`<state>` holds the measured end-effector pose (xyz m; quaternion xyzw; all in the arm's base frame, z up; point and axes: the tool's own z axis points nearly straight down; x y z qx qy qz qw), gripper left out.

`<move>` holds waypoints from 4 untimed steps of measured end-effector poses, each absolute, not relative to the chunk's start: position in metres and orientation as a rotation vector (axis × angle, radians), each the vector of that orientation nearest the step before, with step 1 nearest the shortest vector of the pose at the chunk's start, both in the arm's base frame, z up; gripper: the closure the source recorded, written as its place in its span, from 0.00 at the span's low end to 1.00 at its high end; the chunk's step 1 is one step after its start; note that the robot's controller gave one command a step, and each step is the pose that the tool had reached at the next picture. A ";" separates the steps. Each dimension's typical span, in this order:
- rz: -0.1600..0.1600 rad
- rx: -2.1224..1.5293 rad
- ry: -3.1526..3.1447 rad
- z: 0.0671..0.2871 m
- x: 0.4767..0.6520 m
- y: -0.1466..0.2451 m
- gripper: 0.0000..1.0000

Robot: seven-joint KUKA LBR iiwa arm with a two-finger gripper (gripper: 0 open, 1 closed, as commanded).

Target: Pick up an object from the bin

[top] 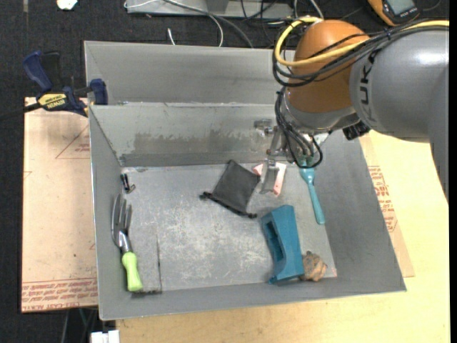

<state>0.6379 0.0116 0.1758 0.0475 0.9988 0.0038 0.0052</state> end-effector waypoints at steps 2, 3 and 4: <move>0.014 0.170 3.124 0.089 0.623 0.018 0.00; 0.015 0.147 3.116 0.040 0.627 0.016 0.00; 0.016 0.459 3.097 0.083 0.629 0.028 1.00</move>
Offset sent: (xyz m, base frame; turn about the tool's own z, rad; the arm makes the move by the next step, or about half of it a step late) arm -0.0190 0.0022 -0.1058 0.0056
